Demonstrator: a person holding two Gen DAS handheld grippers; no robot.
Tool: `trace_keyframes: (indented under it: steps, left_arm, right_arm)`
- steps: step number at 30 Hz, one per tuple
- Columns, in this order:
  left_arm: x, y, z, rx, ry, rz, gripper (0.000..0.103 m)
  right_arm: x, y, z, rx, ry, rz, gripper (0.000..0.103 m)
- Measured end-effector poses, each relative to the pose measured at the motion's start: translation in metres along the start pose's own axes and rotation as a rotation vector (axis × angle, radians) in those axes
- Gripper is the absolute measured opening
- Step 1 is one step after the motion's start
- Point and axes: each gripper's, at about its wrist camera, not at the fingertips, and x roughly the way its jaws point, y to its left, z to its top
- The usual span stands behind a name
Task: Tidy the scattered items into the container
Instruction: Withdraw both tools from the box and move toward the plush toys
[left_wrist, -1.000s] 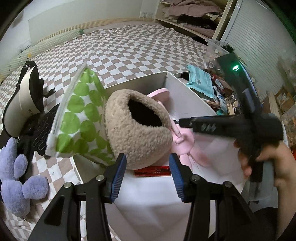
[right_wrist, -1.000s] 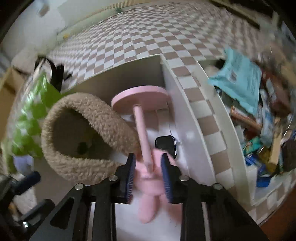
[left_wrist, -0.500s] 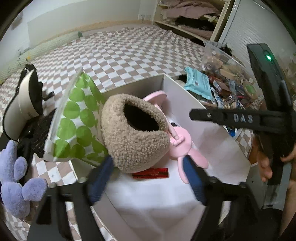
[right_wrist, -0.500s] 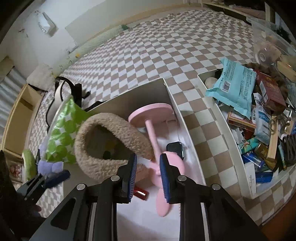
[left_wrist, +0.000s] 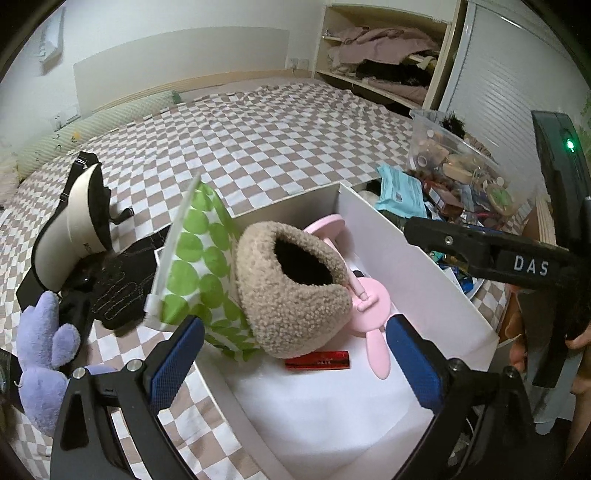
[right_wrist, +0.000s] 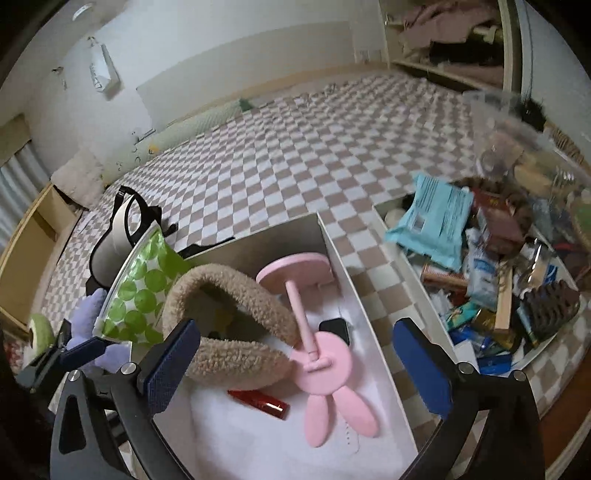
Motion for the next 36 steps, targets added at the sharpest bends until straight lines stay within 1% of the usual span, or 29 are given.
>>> trace_keyframes:
  steps: [6, 9, 11, 14, 20, 23, 32, 36]
  left_arm:
    - [-0.012, 0.01, 0.001, -0.009, -0.024, 0.017, 0.1]
    - [-0.018, 0.016, 0.001, -0.006, -0.04, 0.032, 0.1]
    - [-0.023, 0.019, 0.001, 0.001, -0.055, 0.051, 0.099]
    - [-0.03, 0.028, 0.0, -0.012, -0.072, 0.063, 0.099]
    - [-0.046, 0.048, 0.001, -0.056, -0.098, 0.071, 0.099]
    - [-0.055, 0.06, 0.001, -0.074, -0.11, 0.082, 0.099]
    - [-0.089, 0.106, -0.008, -0.159, -0.147, 0.133, 0.099]
    - [-0.104, 0.127, -0.014, -0.189, -0.162, 0.159, 0.099]
  right_arm:
    - [-0.008, 0.007, 0.0, 0.001, -0.033, -0.005, 0.103]
    - [-0.011, 0.016, -0.001, -0.032, -0.033, -0.012, 0.103]
    - [-0.013, 0.026, -0.001, -0.073, -0.044, -0.038, 0.103]
    - [-0.018, 0.035, 0.0, -0.09, -0.053, -0.054, 0.103]
    - [-0.027, 0.05, 0.005, -0.074, -0.063, 0.016, 0.103]
    - [-0.027, 0.062, 0.006, -0.089, -0.065, 0.042, 0.103]
    - [-0.016, 0.122, 0.01, -0.17, -0.044, 0.138, 0.103]
    - [-0.013, 0.152, 0.009, -0.216, -0.042, 0.167, 0.103]
